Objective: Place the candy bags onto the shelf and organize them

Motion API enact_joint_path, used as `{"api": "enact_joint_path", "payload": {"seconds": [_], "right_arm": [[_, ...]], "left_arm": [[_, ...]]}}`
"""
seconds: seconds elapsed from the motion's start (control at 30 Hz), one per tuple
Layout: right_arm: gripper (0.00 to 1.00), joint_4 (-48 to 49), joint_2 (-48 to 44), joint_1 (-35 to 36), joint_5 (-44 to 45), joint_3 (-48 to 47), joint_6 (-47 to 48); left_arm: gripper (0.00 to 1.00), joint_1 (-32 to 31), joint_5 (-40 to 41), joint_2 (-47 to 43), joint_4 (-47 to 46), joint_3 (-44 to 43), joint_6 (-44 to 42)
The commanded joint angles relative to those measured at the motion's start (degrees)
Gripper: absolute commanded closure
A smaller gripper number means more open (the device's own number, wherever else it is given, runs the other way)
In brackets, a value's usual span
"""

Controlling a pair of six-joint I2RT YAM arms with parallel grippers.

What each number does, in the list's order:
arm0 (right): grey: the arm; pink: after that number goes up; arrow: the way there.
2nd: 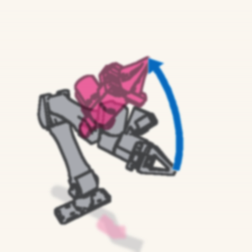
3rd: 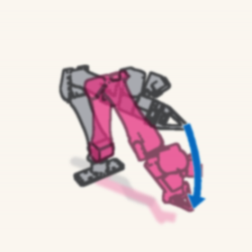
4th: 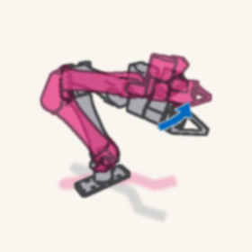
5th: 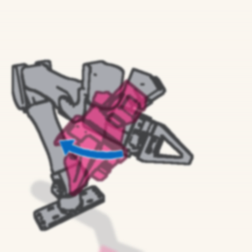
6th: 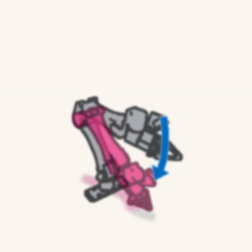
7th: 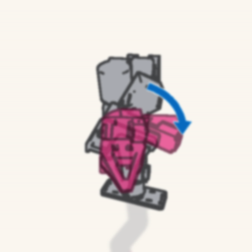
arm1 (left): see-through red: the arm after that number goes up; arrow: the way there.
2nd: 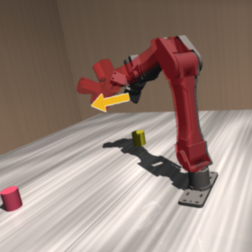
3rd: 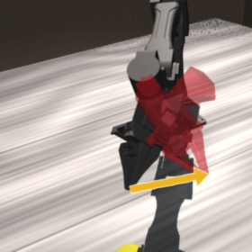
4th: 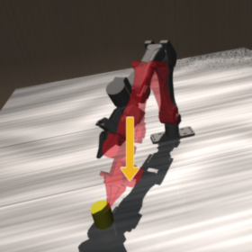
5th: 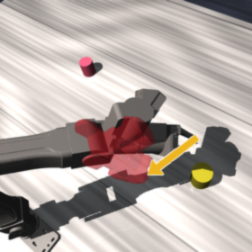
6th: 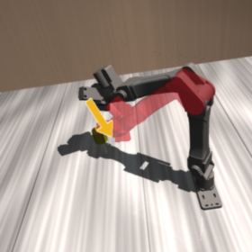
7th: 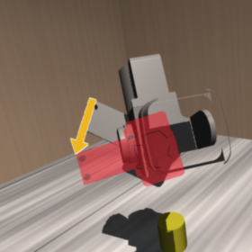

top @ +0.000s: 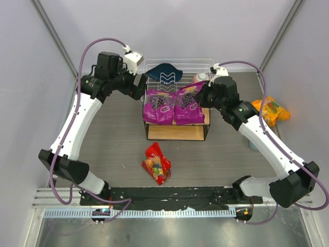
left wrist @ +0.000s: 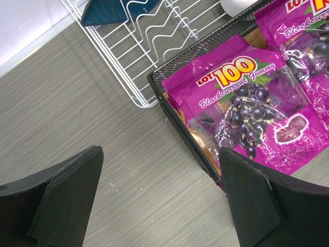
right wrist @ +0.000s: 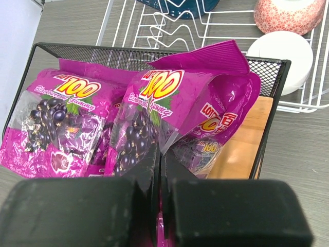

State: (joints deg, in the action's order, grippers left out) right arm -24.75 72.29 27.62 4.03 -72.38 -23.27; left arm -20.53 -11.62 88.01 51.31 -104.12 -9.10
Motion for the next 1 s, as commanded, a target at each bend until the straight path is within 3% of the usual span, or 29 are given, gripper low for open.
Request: {"api": "enact_joint_path", "payload": {"seconds": [0.0,0.1,0.17,0.23,0.7,0.9,0.97], "right_arm": [[0.93,6.9,0.0,-0.8,-1.7,-0.3,-0.5],[0.79,6.8,-0.1,-1.3,-0.5,-0.4,0.2],[0.64,6.6,-0.5,-1.4,0.2,-0.7,0.8],[0.57,5.9,-0.5,-1.5,0.9,-2.1,1.4],[0.53,0.1,-1.0,-1.5,6.6,-9.4,7.0],[0.53,-0.9,-0.3,-1.5,-1.6,-9.0,6.8],[0.53,0.0,0.0,-1.5,-9.5,-8.3,6.5]], "left_arm": [[0.00,0.4,-0.9,-0.1,-0.7,-0.7,-0.5],[0.00,0.4,-0.9,-0.2,-0.9,-0.6,-0.6],[0.00,0.4,-0.9,-0.2,-0.9,-0.4,-0.6],[0.00,0.4,-0.9,-0.1,-1.0,-0.3,-0.6],[0.00,0.5,-1.2,-0.5,-1.6,0.1,-0.5],[0.00,0.5,-2.4,-0.6,-1.7,0.2,-0.2],[0.00,0.5,-2.5,-0.8,-1.7,0.7,-0.1]]}}
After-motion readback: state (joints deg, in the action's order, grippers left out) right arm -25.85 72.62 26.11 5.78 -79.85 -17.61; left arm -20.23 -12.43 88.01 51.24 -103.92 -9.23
